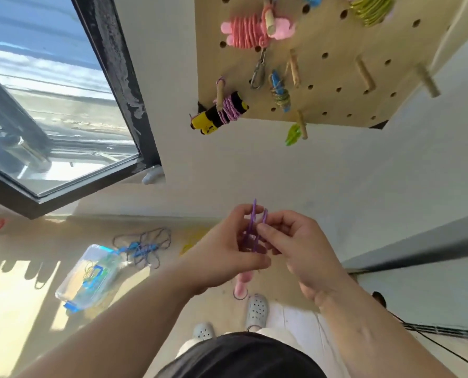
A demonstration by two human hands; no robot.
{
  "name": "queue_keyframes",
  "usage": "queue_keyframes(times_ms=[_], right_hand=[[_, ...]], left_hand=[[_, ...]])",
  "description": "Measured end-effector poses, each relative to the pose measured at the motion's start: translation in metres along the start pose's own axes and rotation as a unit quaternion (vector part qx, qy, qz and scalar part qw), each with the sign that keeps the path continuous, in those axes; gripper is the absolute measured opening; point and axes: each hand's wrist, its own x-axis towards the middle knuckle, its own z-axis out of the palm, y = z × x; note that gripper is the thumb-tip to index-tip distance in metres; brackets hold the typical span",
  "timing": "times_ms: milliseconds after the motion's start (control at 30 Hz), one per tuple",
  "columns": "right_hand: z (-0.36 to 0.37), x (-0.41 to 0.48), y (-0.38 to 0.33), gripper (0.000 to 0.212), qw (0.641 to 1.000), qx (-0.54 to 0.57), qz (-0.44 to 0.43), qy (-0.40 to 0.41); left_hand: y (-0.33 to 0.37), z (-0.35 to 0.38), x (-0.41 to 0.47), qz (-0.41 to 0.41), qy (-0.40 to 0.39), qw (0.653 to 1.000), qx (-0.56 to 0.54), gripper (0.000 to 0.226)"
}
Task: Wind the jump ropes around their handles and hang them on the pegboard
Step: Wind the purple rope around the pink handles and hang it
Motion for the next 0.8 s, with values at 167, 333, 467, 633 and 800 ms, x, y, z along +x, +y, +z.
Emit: queue_keyframes(times_ms=[167, 333, 467, 633, 800], right_hand=[[-0.019, -0.003, 0.008, 0.022, 0.995, -0.073, 0.013, 0.059], [-0.051, -0.004, 0.010, 0.037, 0.981, -0.178, -0.062, 0.036], [-0.074, 0.006, 0.011, 0.046, 0.972, -0.189, -0.064, -0.126], [-0.111, 0.026, 0.007, 0.058, 0.973, -0.177, -0.057, -0.137], [-0.172, 0.046, -0.005, 0.044, 0.970, -0.180, -0.077, -0.143]], left_hand=[[0.003, 0.015, 0.005, 0.006, 0.016, 0.998, 0.059, 0.052], [0.017, 0.018, 0.013, 0.002, -0.057, 0.992, 0.113, 0.035], [0.033, 0.035, 0.029, 0.039, -0.079, 0.971, 0.221, 0.034], [0.032, 0.058, 0.063, 0.062, -0.040, 0.957, 0.281, 0.031], [0.032, 0.102, 0.096, 0.045, 0.059, 0.946, 0.315, 0.031]])
